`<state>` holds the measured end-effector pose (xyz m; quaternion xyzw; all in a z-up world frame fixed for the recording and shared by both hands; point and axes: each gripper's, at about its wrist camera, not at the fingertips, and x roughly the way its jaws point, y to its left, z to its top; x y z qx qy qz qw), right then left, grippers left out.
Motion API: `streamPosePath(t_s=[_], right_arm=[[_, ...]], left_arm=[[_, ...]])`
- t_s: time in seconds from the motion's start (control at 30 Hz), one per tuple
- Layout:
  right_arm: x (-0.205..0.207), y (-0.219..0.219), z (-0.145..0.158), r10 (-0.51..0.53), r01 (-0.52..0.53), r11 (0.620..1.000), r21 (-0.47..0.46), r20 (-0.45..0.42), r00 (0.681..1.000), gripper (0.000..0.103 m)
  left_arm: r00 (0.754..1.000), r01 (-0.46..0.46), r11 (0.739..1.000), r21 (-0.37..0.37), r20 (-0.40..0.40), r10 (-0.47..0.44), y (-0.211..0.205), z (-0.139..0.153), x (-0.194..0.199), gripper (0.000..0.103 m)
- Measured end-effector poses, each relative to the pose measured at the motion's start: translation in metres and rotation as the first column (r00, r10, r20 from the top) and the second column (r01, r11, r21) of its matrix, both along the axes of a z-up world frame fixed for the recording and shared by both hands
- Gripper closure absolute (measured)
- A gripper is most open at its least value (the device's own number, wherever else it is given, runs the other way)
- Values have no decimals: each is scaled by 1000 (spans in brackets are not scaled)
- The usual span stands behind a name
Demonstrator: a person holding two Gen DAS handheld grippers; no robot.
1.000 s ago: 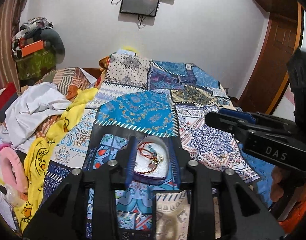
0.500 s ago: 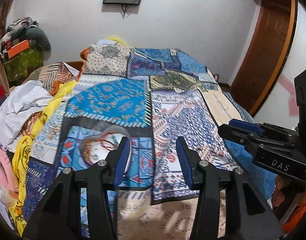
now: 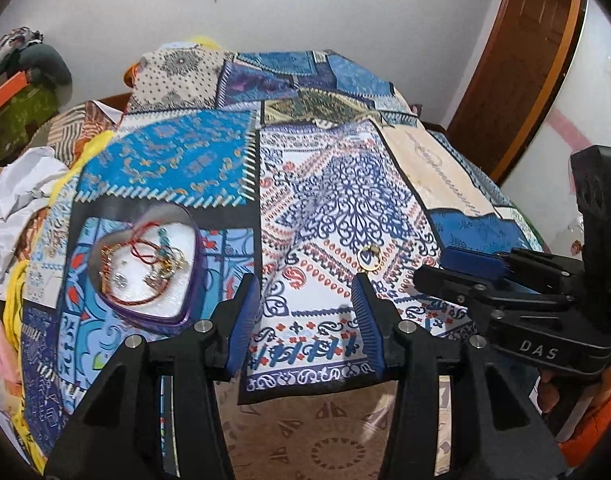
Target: Organize jewelry
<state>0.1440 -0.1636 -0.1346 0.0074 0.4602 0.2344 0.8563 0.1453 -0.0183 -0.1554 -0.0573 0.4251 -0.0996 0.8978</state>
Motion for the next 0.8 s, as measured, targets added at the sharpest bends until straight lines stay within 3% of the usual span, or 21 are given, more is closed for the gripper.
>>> streamPosePath(t_s=[0.3, 0.37, 0.43, 0.6, 0.8], right_arm=[[-4, 7, -10, 58, -54, 995, -83, 51, 997, 64], [-6, 6, -11, 53, -47, 995, -87, 63, 997, 65], [-5, 6, -12, 43, -36, 995, -95, 69, 997, 73], [-1, -2, -14, 31, -25, 996, -83, 73, 997, 93], [-2, -7, -10, 32, -29, 999, -46, 70, 997, 94]], left_arm=[[999, 36, 999, -5, -3, -36, -8, -8, 5, 56], [999, 46, 999, -4, 6, -46, -10, -8, 6, 61], [998, 56, 998, -7, 3, -56, -13, -9, 8, 68], [997, 81, 996, -29, -9, -81, -19, -12, 15, 72], [993, 117, 992, -45, -29, -118, -30, -16, 20, 72]])
